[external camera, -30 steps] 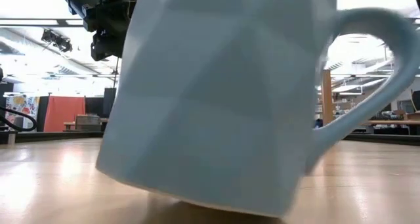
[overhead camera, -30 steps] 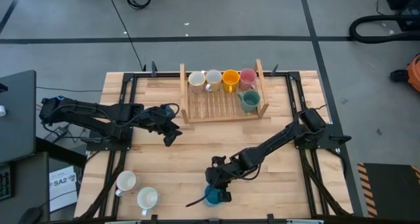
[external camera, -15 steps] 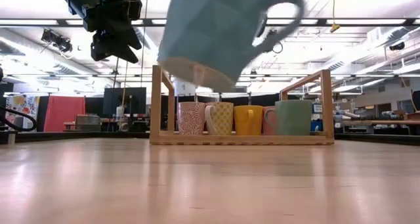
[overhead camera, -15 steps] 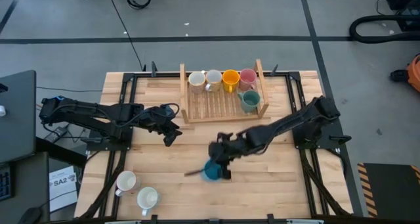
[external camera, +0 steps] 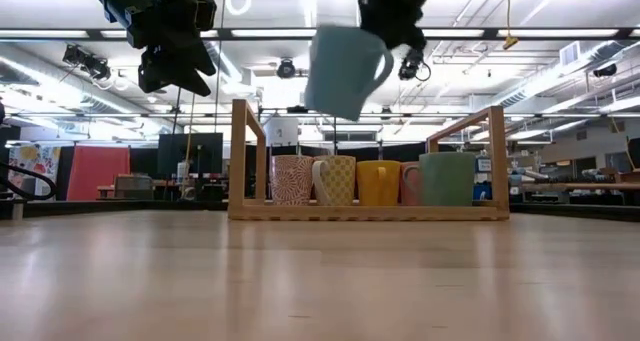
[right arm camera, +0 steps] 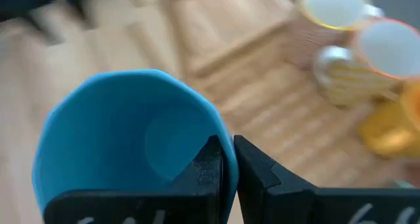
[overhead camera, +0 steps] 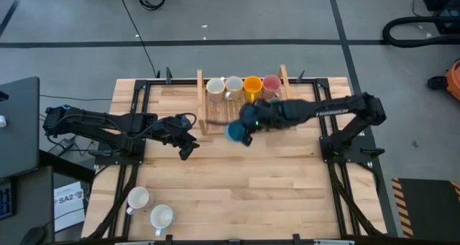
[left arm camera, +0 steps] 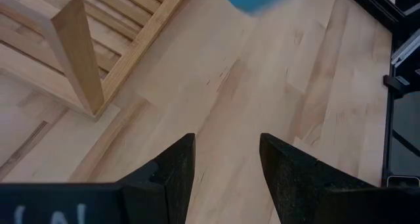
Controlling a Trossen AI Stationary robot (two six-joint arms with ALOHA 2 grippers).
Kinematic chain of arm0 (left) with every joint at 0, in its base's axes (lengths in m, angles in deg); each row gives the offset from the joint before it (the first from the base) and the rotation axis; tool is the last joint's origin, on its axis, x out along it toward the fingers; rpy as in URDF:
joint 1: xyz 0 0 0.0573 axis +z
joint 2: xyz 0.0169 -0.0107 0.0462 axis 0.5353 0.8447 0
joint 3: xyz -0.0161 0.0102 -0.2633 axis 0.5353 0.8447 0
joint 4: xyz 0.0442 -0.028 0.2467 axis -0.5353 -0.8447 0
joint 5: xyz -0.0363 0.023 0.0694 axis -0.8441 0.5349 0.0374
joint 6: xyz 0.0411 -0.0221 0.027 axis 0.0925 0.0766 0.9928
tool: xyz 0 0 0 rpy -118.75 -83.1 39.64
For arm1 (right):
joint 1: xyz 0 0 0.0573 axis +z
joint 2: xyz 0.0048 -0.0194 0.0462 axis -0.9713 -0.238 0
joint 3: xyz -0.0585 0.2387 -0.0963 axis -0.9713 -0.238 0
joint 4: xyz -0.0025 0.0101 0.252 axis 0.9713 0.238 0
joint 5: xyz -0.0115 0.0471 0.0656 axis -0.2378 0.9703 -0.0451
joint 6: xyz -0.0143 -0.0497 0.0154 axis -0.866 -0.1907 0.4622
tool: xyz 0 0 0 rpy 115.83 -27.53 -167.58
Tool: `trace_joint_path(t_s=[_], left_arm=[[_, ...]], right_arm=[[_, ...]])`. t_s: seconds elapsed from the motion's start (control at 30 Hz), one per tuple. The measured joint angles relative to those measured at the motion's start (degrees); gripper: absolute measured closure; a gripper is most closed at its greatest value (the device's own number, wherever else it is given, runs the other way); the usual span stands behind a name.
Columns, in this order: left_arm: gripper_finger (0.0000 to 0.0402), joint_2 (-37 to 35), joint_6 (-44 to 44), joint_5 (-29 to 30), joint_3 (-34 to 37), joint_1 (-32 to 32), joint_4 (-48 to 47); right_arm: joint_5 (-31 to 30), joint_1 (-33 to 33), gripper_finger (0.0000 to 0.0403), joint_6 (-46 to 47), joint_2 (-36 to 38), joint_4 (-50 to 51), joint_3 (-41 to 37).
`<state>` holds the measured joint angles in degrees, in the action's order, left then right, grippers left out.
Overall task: Place coffee mugs
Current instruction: Put the blue mug on the shelf
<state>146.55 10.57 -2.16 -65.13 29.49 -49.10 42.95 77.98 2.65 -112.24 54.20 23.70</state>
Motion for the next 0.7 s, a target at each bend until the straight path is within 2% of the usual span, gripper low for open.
trace_joint_path(t_s=[0.33, 0.7], left_arm=[[0.0225, 0.00, 0.01, 0.00, 0.00, 0.02, 0.00], [0.0225, 0.00, 0.01, 0.00, 0.00, 0.00, 0.00]], right_arm=[[-0.04, -12.34, 0.0372, 0.38, 0.13, 7.03, 0.00], [0.35, -19.04, 0.0371, -0.24, 0.10, 7.92, 0.00]])
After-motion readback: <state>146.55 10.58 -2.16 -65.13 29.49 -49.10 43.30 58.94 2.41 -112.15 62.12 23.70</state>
